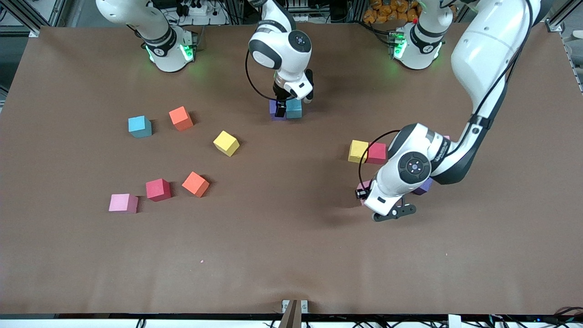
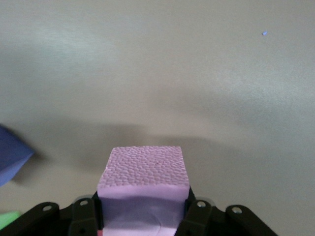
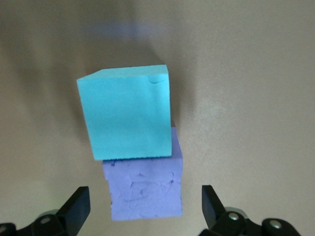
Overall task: Form number 2 with 11 blocks
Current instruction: 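Lift the pink cube with the left gripper while the right gripper reaches the yellow cube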
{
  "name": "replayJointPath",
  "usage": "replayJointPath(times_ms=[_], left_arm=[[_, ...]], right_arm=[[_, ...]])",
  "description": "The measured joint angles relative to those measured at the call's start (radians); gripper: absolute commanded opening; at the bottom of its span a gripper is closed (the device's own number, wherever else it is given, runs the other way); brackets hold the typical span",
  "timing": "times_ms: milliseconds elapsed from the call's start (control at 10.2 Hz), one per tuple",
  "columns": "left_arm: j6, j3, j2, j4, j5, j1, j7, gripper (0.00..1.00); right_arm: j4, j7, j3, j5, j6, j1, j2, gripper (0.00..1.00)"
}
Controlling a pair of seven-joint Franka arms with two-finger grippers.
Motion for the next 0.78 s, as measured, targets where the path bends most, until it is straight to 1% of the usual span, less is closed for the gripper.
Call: replayJointPath(times_ms=[196,392,589,785], left_arm=[[-0.070,-0.012,-0.055,0.000,-0.055,-0.001,-0.095,0.50],[-0.102,-0.034,-0.100,-0.016,-0.083,-0.002,-0.241,0.50],[-0.105,-0.061,-0.147,-0.065,-0.129,-0.004,-0.382,0.49],[-0.103,-0.078,-0.216,-0.142,-0.211,-0.007,-0.480,0.49]], right_arm=[[0.004,0.000,-0.001,0.000,-0.043,-0.001,-0.040,1.00],[0.005,0.002,-0.011,0.000,-0.076,-0.018,-0.081,1.00],[0.004,0.001,-0.017,0.000,-0.080,-0.118,-0.097,1.00],[0.003,-0.003,-0.021,0.000,-0.079,-0.263,-0.103,1.00]])
